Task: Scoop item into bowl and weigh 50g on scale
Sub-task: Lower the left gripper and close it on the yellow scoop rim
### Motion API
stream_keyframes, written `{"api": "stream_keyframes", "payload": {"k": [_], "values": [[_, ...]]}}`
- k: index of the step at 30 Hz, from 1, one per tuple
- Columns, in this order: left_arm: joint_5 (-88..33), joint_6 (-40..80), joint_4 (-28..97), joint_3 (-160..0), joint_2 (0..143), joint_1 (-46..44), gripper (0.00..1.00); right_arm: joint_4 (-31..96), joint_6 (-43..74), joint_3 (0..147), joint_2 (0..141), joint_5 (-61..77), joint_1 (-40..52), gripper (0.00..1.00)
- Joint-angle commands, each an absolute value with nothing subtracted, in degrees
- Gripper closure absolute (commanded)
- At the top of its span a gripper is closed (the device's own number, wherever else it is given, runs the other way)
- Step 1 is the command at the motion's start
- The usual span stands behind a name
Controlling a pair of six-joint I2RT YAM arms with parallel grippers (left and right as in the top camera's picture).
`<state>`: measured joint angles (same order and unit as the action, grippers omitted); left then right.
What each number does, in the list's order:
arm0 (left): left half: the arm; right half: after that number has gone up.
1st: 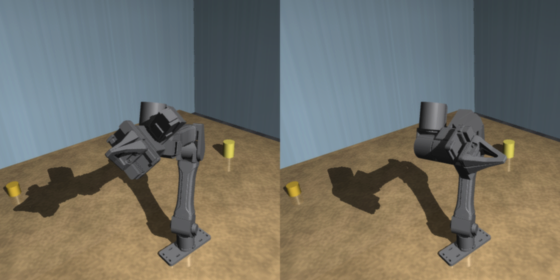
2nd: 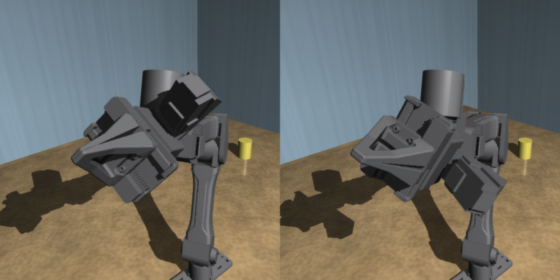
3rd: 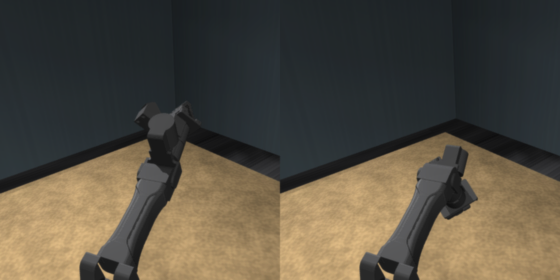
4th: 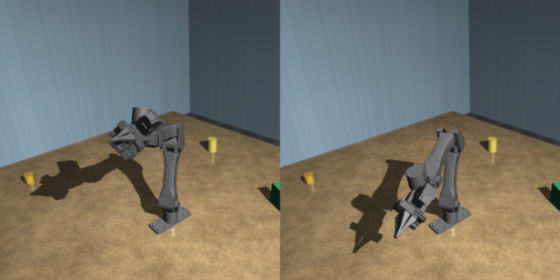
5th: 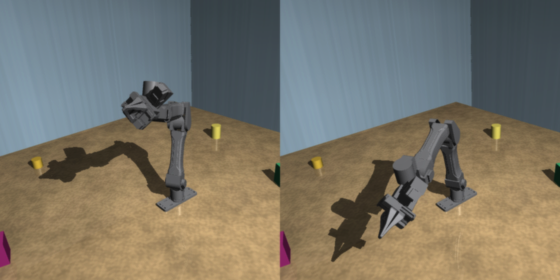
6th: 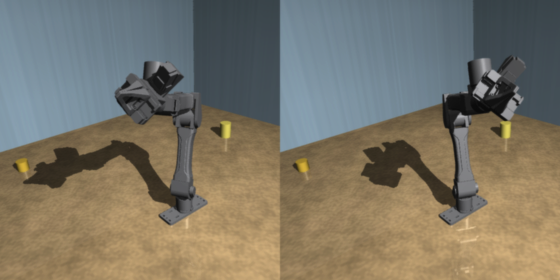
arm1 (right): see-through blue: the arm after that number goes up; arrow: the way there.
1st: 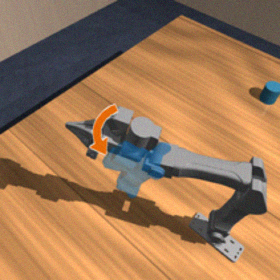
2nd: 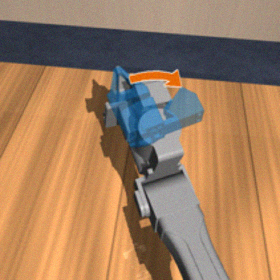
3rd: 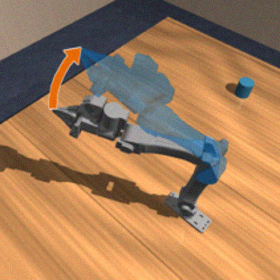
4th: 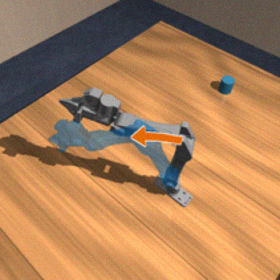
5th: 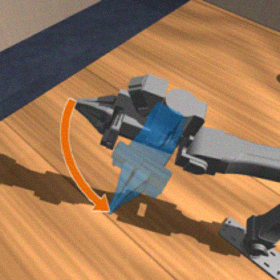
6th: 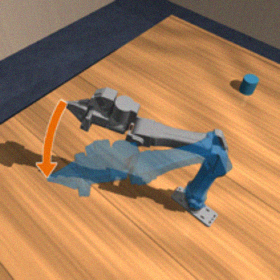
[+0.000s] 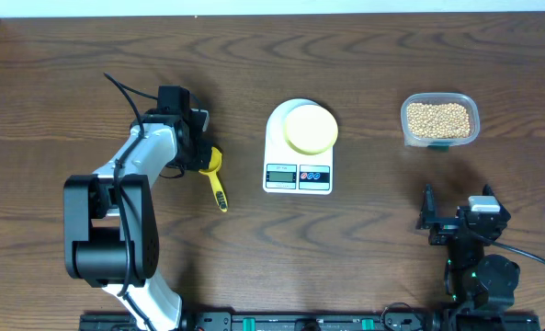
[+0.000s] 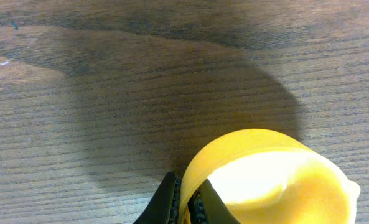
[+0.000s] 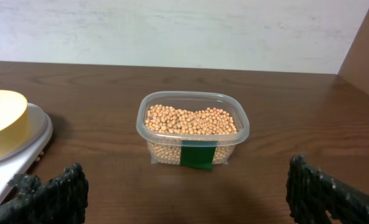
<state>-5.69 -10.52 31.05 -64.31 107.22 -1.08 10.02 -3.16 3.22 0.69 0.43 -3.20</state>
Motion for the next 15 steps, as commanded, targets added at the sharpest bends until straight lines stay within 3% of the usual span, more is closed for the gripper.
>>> {"api": "stream_keyframes", "payload": {"k": [1,15], "values": [[-5.2,-10.7,31.1,-63.9,107.3,-1.1,0.92,10.0,-2.6,2.9,0.4,0.6,-3.7,0.01],[-6.0,-10.5,30.3,-64.8,104.7,-1.1,0.92,10.1,-2.6,2.9,0.4,0.6,-3.7,0.01]]}}
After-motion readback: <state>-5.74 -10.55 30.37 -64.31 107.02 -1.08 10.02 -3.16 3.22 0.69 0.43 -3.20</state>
